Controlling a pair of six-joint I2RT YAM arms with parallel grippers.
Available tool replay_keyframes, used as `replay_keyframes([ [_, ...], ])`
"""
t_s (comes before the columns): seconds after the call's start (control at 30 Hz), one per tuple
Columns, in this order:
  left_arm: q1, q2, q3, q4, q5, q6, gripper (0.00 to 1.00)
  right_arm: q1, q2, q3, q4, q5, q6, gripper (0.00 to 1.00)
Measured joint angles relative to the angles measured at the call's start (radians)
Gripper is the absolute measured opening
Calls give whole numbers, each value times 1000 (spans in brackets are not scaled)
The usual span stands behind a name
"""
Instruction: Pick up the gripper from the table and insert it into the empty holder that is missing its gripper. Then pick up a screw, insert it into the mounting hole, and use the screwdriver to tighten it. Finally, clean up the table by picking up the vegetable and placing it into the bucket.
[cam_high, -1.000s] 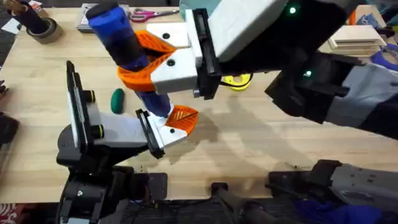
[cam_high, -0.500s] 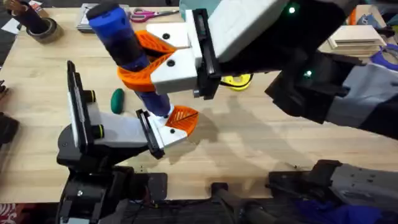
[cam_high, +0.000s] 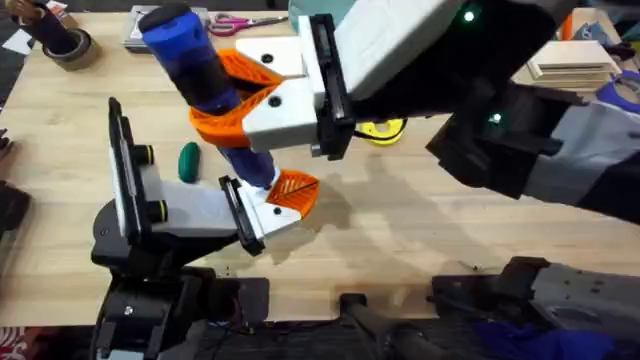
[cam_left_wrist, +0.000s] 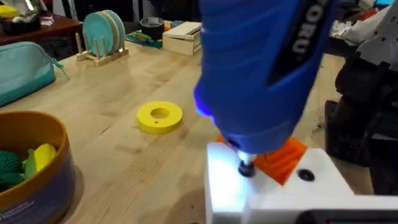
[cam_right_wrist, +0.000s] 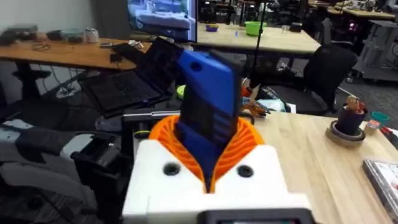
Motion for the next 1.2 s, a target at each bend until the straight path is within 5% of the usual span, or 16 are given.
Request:
replay_keyframes([
  [1.2, -1, 0, 0, -1, 4, 0, 14, -24, 0, 0, 12, -124, -22, 25],
])
